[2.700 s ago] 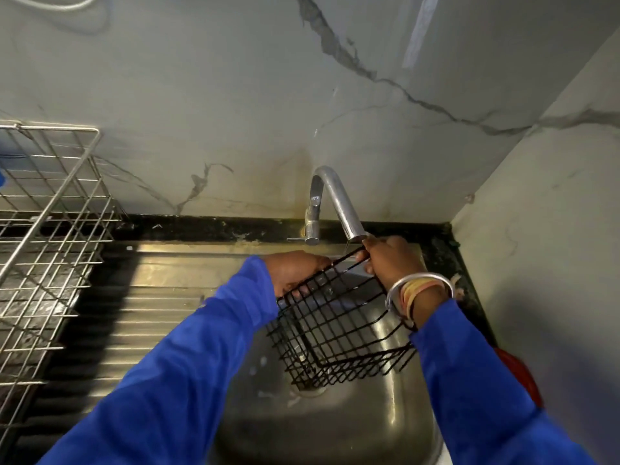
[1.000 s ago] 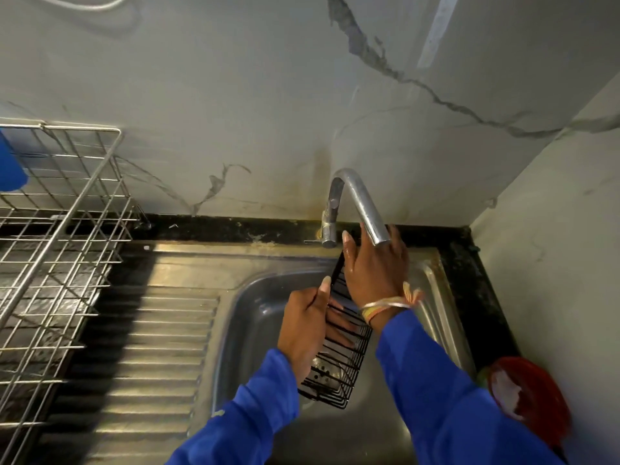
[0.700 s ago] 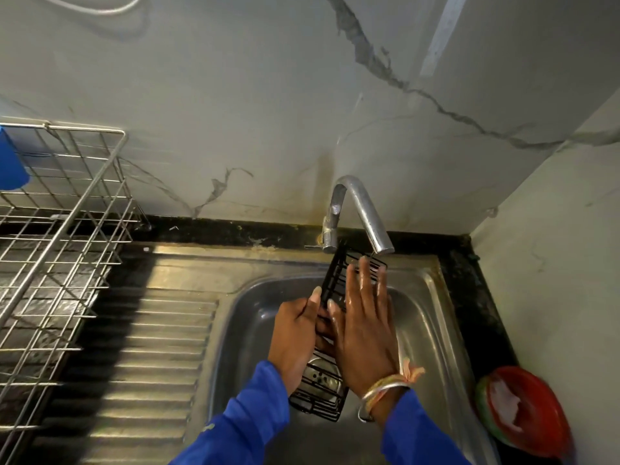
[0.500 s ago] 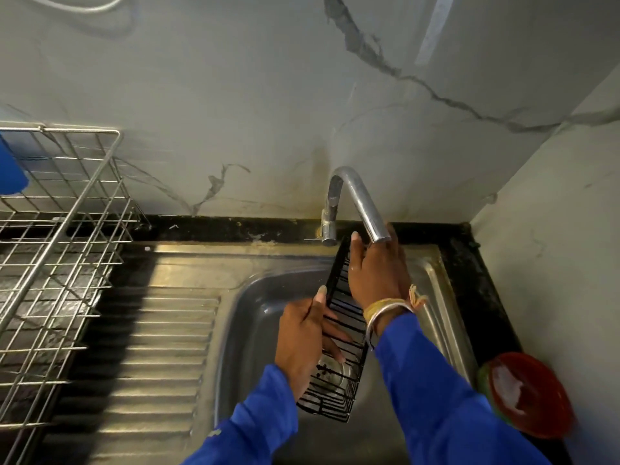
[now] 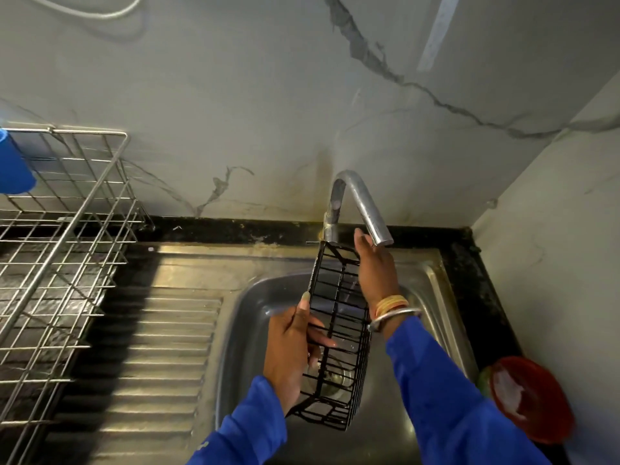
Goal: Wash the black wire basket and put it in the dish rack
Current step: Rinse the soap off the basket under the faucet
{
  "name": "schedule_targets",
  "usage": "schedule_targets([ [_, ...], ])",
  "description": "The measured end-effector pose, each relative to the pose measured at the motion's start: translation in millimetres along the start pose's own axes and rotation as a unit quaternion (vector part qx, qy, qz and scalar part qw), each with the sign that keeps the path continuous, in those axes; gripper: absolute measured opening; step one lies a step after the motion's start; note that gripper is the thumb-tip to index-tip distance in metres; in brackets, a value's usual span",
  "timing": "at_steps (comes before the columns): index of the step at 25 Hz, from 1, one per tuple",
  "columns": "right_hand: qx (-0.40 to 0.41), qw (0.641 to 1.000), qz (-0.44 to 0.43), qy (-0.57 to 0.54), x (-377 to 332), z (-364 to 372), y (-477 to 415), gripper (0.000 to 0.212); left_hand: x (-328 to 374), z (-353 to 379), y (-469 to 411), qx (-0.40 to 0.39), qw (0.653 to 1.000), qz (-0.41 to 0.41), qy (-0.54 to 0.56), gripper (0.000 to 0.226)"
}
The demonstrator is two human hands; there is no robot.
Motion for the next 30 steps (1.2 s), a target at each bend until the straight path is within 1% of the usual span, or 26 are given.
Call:
schedule_targets([
  [1,0.009,1.0,-0.019,-0.007,-3,3,4,0.043,0,-1,-2,0.007,1.0,-0.001,0.009,0.046],
  [2,0.01,0.998,-0.06,0.009,-2,6,14,0.042,0,-2,-4,0.013,1.0,-0.002,0.02,0.046],
  [4,-0.016,0.984,-0.16,0.076,5,19,51,0.06,2,-6,-11,0.029,0.998,-0.008,0.052,0.046],
  [5,-0.028,0.976,-0.186,0.106,8,24,71,0.069,3,-8,-14,0.036,0.997,-0.016,0.065,0.046],
  [6,-0.034,0.973,-0.19,0.129,15,25,83,0.075,3,-10,-16,0.037,0.997,-0.022,0.07,0.046],
  [7,-0.034,0.976,-0.173,0.131,21,24,81,0.082,2,-11,-16,0.035,0.997,-0.024,0.066,0.046],
  [8,-0.031,0.982,-0.137,0.126,24,22,68,0.092,-1,-11,-14,0.033,0.997,-0.028,0.057,0.046],
  [10,0.022,0.994,-0.034,0.098,25,11,22,0.11,-7,-9,-9,0.029,0.998,-0.037,0.034,0.044],
  [11,0.052,0.995,0.009,0.09,23,2,0,0.113,-9,-7,-7,0.024,0.999,-0.037,0.023,0.043],
  [12,0.064,0.994,0.031,0.083,18,-3,-12,0.113,-9,-5,-5,0.021,0.999,-0.032,0.015,0.042],
  [13,0.068,0.995,0.024,0.074,12,-2,-14,0.113,-6,-3,-5,0.026,0.999,-0.026,0.013,0.042],
  [14,0.056,0.997,-0.004,0.06,6,4,-3,0.111,-1,-3,-7,0.035,0.999,-0.02,0.017,0.042],
  [16,0.009,0.995,-0.079,0.053,9,18,38,0.093,11,-3,-14,0.049,0.998,-0.012,0.024,0.043],
  [17,-0.004,0.994,-0.091,0.067,20,20,53,0.083,17,-5,-16,0.048,0.999,-0.01,0.023,0.044],
  [18,0.003,0.989,-0.099,0.113,32,16,54,0.075,19,-6,-16,0.043,0.999,-0.011,0.019,0.044],
  [19,0.005,0.981,-0.094,0.171,38,9,42,0.067,20,-7,-15,0.037,0.999,-0.014,0.015,0.044],
  [20,0.03,0.979,-0.056,0.193,42,2,21,0.059,18,-8,-12,0.032,0.999,-0.015,0.009,0.044],
  [21,0.075,0.986,-0.008,0.151,43,-7,-1,0.055,17,-9,-8,0.027,1.0,-0.012,0.001,0.044],
  [22,0.099,0.99,0.039,0.094,38,-12,-19,0.054,16,-8,-5,0.023,1.0,-0.005,-0.005,0.044],
  [23,0.106,0.99,0.032,0.086,30,-13,-27,0.051,17,-8,-3,0.022,1.0,0.004,-0.008,0.045],
  [24,0.091,0.988,0.0,0.126,21,-8,-23,0.05,20,-7,-3,0.027,1.0,0.015,-0.005,0.045],
  [25,0.063,0.986,-0.036,0.149,19,3,-11,0.056,24,-8,-4,0.037,0.999,0.026,0.002,0.046],
  [26,0.047,0.99,-0.065,0.117,15,11,13,0.066,28,-9,-7,0.048,0.998,0.032,0.013,0.046],
  [27,0.034,0.995,-0.072,0.062,18,18,39,0.075,31,-11,-11,0.056,0.998,0.031,0.024,0.047],
  [28,0.023,0.997,-0.071,0.032,23,25,61,0.078,33,-14,-14,0.058,0.997,0.03,0.031,0.047],
  [30,0.039,0.998,-0.042,0.027,33,23,57,0.075,30,-20,-16,0.039,0.999,0.028,0.02,0.046],
])
Point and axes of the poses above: each hand's wrist, its own y-axis away from the middle knuckle, its own z-axis out of the palm, x = y × z, the point moved 4 cm from there along -y, towards the middle knuckle, and after that the axes turned 4 degrees about -z, right-handed, at the moved point
